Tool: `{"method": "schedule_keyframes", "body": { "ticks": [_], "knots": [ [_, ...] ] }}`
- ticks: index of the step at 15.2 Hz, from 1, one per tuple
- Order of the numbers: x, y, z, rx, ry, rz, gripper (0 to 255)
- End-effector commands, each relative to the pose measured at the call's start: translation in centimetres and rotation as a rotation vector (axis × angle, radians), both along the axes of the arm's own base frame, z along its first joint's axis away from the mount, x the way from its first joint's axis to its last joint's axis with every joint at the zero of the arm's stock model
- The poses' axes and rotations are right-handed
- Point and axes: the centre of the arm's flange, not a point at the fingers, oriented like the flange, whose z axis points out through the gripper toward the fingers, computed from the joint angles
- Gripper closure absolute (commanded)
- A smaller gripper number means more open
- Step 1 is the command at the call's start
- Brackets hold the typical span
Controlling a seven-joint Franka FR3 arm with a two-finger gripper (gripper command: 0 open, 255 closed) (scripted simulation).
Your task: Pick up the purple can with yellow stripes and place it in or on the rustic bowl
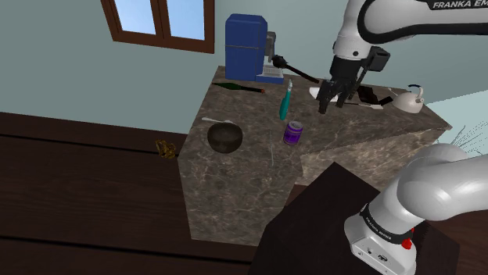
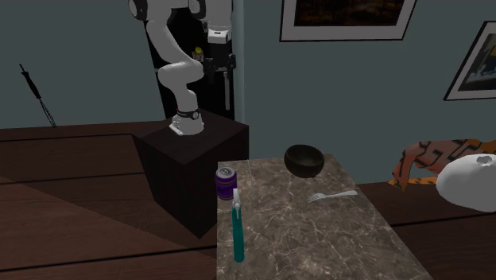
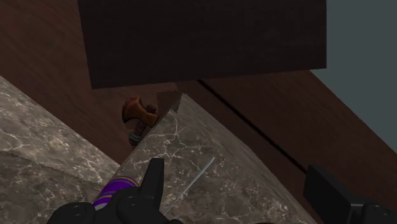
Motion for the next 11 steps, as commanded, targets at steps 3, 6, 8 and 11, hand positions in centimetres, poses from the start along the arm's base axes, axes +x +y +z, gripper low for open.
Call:
{"method": "schedule_keyframes", "body": {
  "ticks": [3,6,8,11],
  "knots": [
    [2.0,-2.7,-3.7,-0.005,-0.016,0.016,0],
    [3.5,-4.9,-6.6,-0.008,-0.027,0.028,0],
    [4.5,-6.3,-8.4,-0.010,-0.034,0.036,0],
    [6.1,-8.4,-11.2,-0.013,-0.044,0.047,0]
  ]
}}
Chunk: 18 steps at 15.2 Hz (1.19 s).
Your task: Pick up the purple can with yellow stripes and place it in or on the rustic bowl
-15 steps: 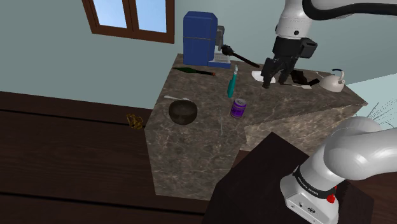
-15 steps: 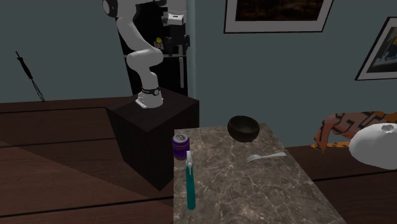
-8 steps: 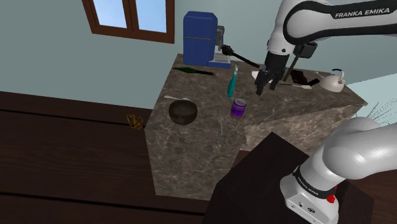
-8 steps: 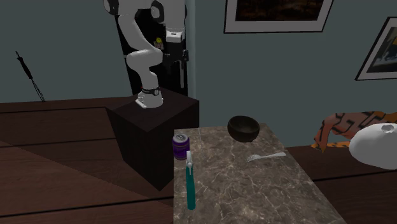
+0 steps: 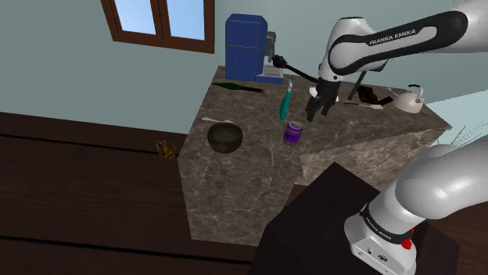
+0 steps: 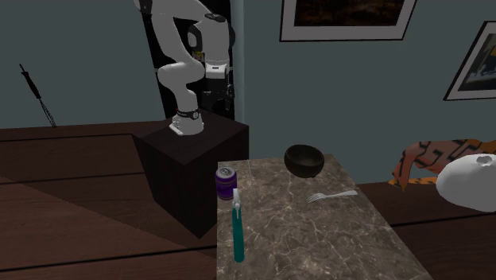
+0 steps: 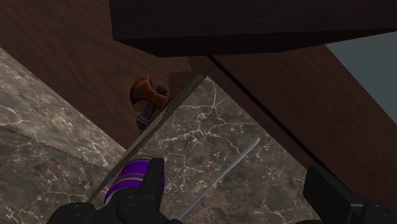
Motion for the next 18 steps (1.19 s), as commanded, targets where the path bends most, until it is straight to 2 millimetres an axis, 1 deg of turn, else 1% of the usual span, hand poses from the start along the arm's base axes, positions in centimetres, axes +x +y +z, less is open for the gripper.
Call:
{"method": "schedule_keyframes", "body": {
  "ticks": [1,16,18],
  "knots": [
    [1.2,-1.3,-2.2,-0.003,-0.009,0.009,0],
    [9.9,-11.7,-15.8,-0.019,-0.061,0.067,0],
    [9.9,-11.7,-16.8,-0.019,-0.061,0.067,0]
  ]
}}
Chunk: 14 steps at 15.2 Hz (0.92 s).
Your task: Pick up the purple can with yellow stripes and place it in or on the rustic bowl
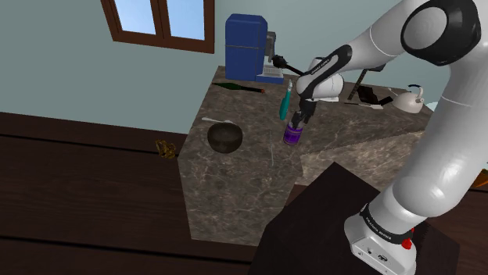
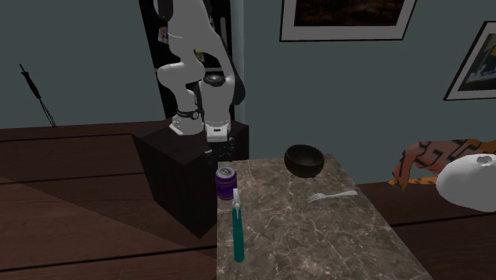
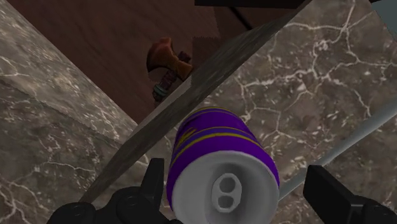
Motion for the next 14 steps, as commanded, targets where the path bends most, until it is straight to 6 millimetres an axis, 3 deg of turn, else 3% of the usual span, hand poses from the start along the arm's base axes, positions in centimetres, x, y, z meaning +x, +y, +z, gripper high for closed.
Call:
{"method": "schedule_keyframes", "body": {
  "ticks": [1,6,14],
  "knots": [
    [0.0,-0.2,-1.3,-0.001,-0.001,0.001,0],
    [0.0,-0.2,-3.7,-0.001,-0.001,0.001,0],
    [0.0,-0.2,-3.7,-0.001,-0.001,0.001,0]
  ]
}}
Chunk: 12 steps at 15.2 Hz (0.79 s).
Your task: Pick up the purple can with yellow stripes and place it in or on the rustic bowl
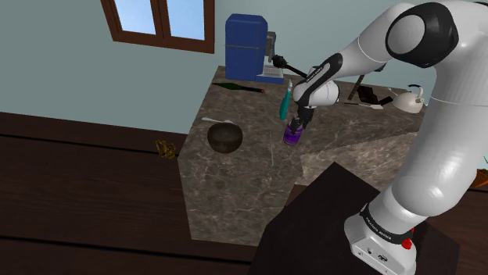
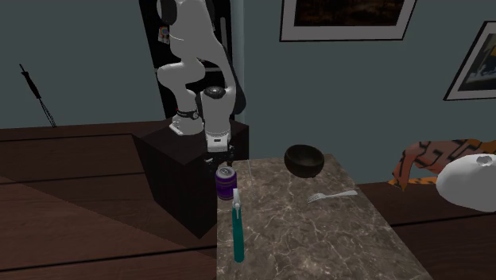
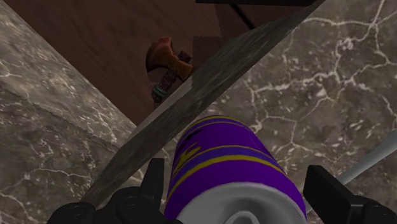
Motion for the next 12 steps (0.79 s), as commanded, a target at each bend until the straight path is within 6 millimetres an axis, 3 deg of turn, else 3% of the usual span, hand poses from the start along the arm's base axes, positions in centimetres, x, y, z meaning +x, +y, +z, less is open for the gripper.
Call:
{"method": "schedule_keyframes", "body": {
  "ticks": [1,10,12],
  "knots": [
    [0.0,0.0,0.0,0.000,0.000,0.000,255],
    [0.0,0.0,0.0,0.000,0.000,0.000,255],
    [0.0,0.0,1.1,0.000,0.000,0.000,255]
  ]
}}
